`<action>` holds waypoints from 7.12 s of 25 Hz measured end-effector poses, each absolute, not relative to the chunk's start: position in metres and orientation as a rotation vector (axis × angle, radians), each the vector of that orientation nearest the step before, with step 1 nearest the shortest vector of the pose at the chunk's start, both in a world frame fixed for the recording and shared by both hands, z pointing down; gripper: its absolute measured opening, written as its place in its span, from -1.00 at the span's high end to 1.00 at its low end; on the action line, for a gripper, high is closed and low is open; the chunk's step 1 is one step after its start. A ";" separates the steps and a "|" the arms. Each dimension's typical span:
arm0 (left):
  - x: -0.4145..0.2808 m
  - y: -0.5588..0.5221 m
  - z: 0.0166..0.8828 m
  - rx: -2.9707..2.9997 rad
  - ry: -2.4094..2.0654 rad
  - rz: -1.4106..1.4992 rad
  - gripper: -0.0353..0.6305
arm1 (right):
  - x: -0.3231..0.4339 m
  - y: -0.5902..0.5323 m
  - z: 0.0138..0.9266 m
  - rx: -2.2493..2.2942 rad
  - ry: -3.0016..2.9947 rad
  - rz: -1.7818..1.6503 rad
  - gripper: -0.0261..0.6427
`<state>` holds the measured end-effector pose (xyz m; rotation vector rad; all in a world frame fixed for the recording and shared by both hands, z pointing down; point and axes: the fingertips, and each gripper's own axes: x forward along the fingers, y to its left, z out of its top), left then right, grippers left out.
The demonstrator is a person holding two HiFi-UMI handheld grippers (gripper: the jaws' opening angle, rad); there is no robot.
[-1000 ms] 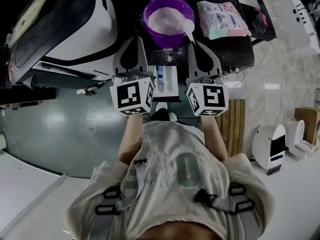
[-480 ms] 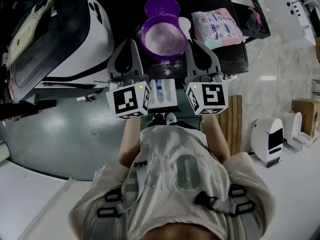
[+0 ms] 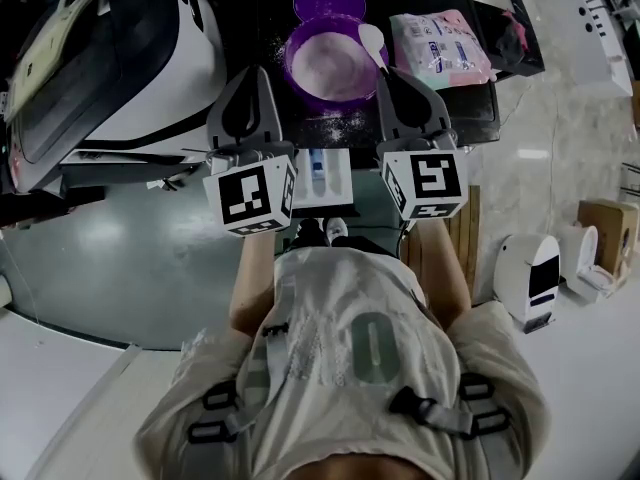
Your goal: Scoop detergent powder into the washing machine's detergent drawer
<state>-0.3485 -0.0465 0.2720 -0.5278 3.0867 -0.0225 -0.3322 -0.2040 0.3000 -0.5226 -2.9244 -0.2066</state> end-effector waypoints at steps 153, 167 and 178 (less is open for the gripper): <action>-0.210 0.082 0.365 -0.154 3.185 -0.100 0.83 | -0.194 -0.087 0.504 -0.931 -2.118 0.347 0.89; -0.208 0.090 0.374 -0.142 3.206 -0.086 0.83 | -0.186 -0.075 0.517 -0.997 -2.177 -0.328 0.89; -0.197 0.094 0.380 -0.100 3.217 -0.075 0.83 | -0.178 -0.072 0.521 -1.049 -2.168 -0.839 0.89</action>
